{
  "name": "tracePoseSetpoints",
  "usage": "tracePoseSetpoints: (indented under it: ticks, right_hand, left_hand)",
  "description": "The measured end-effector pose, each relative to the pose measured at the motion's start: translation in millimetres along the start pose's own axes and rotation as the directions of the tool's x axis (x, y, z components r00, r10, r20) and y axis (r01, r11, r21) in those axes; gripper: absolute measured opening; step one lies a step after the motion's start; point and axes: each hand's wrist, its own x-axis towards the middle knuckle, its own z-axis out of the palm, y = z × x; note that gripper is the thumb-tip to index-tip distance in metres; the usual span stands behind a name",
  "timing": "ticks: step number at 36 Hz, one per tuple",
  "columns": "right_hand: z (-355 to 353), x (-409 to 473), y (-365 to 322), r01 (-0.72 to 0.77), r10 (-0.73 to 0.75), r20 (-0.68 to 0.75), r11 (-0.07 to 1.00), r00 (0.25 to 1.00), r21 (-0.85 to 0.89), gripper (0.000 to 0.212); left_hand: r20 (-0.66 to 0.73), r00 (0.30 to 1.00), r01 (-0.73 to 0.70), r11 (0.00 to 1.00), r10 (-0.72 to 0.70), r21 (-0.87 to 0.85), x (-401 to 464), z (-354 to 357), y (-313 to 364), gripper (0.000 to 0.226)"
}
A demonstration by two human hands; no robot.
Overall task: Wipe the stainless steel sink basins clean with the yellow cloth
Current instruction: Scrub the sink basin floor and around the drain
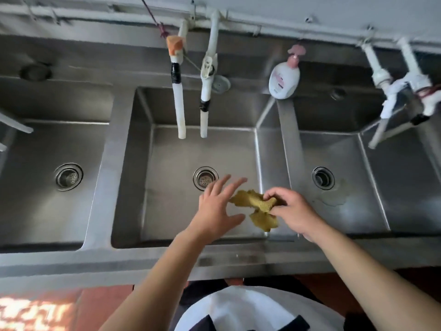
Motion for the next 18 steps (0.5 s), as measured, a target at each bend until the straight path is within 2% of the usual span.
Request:
tracePoseSetpoints:
  ticks: [5, 8, 11, 13, 15, 18]
  right_hand:
    - [-36.5, -18.1, -7.7, 0.039, -0.037, 0.255, 0.999, 0.966, -0.001, 0.042]
    - [-59.6, -28.0, -1.8, 0.022, -0.050, 0.256, 0.993, 0.965, 0.112, 0.046]
    - [-79.0, -36.6, 16.1, 0.036, -0.055, 0.097, 0.982, 0.994, 0.187, 0.033]
    - [-92.3, -44.8, 33.5, 0.048, -0.054, 0.026, 0.979, 0.998, 0.198, 0.026]
    - [-106.8, -53.3, 54.8, 0.037, -0.054, 0.070, 0.976, 0.996, 0.216, 0.026]
    - [-127.5, -67.9, 83.1, 0.043, -0.068, 0.172, 0.989, 0.983, 0.141, 0.053]
  left_hand:
    - [-0.019, 0.982, -0.186, 0.982, 0.186, -0.021, -1.9, 8.2, 43.6, 0.044]
    - [-0.042, 0.992, -0.120, 0.989, 0.116, -0.084, -2.6, 6.7, 70.7, 0.023]
    - [-0.055, 0.998, -0.001, 0.978, -0.011, -0.211, 0.8, 15.5, 95.8, 0.013]
    - [-0.068, 0.995, 0.052, 0.974, -0.069, -0.219, 4.7, 30.0, 111.7, 0.011]
    - [-0.083, 0.993, 0.071, 0.982, -0.087, -0.174, 8.6, 50.4, 128.5, 0.008]
    - [-0.067, 0.992, 0.092, 0.972, -0.108, -0.214, 11.0, 83.6, 160.6, 0.008]
